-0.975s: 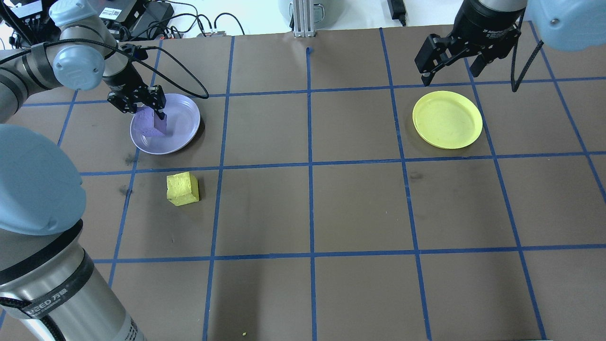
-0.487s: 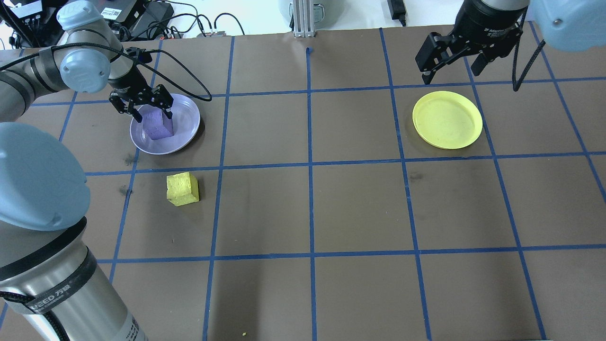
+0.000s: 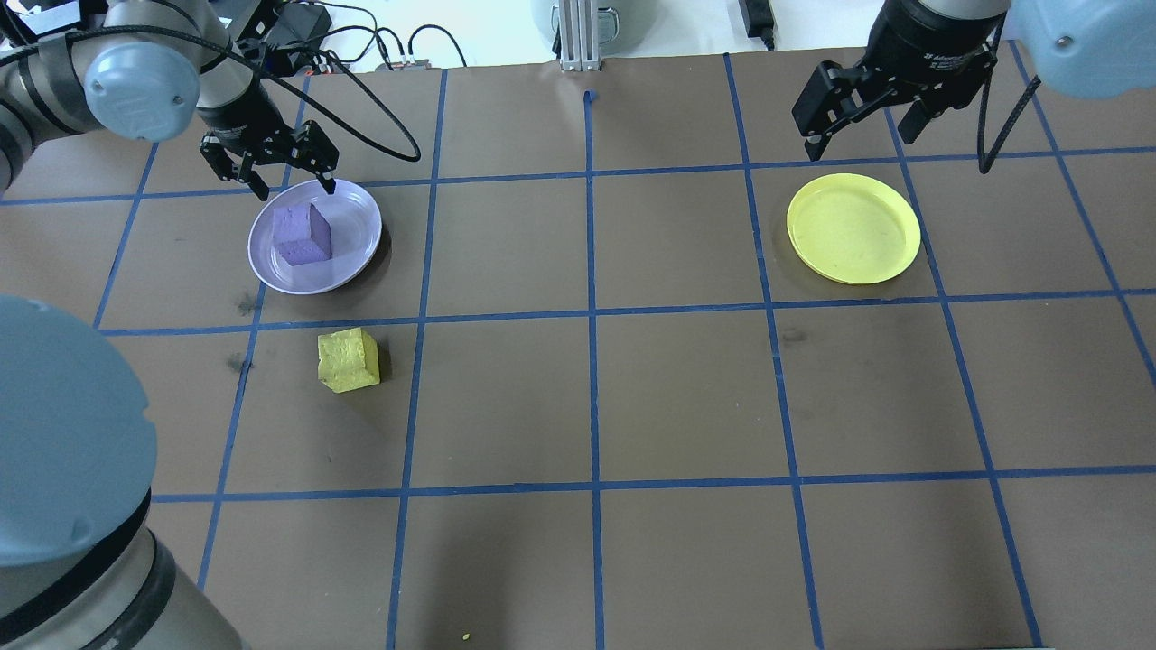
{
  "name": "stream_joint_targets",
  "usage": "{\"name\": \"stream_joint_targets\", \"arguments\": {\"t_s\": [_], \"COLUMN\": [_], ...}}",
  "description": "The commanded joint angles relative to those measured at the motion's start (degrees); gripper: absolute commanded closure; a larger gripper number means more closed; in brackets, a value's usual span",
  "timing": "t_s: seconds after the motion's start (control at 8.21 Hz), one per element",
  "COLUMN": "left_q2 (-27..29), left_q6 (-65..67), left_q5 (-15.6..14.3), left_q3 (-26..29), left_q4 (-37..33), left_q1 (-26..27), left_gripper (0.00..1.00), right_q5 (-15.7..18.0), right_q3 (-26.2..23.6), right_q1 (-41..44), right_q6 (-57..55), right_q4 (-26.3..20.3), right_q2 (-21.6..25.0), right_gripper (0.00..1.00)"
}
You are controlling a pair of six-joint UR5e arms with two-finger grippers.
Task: Sort blocks by color into plates
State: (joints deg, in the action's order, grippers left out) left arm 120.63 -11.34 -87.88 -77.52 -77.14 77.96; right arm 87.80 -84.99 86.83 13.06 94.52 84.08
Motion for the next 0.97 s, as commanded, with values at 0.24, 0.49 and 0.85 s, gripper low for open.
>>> {"name": "stream_joint_targets", "arguments": {"t_s": [0.24,0.49,0.85], "left_q2": [-7.78,-11.10,-11.83], "left_q6": [14.58,16.26,15.65], "left_q5": [3.77,4.04,3.86], "left_q3": [-13.23,-20.53,-24.60], "left_q4": [-1.26,0.83,3.66], "left_q1": [1.75,1.24,1.06], "left_gripper": [0.00,0.00,0.00], "right_q5": [0.00,0.00,0.00], "right_q3": [-0.09,-0.09,-0.09], "right_q1": [0.00,0.00,0.00], "right_q6": [0.21,0.30,0.12], "right_q4": [0.05,0.05,0.05], "right_q2": [0.03,-0.06,0.03], "right_gripper": [0.00,0.00,0.00]}}
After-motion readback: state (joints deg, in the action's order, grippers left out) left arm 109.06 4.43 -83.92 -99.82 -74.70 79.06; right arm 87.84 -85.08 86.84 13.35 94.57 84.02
